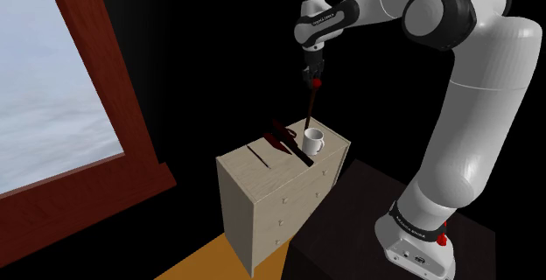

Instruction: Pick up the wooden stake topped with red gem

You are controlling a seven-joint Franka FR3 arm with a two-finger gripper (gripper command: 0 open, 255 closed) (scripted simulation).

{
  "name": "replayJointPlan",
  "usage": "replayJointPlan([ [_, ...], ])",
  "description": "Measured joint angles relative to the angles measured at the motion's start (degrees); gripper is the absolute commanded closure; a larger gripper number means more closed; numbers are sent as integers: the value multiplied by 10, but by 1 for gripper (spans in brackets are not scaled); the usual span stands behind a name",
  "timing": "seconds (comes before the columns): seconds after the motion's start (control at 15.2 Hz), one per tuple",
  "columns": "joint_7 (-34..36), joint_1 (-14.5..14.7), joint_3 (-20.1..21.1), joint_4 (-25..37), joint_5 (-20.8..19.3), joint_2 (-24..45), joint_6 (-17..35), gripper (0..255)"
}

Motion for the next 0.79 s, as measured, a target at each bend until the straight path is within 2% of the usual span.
replayJointPlan([
  [0.79, -12, 2, -1, 60, -2, -23, -81, 255],
])
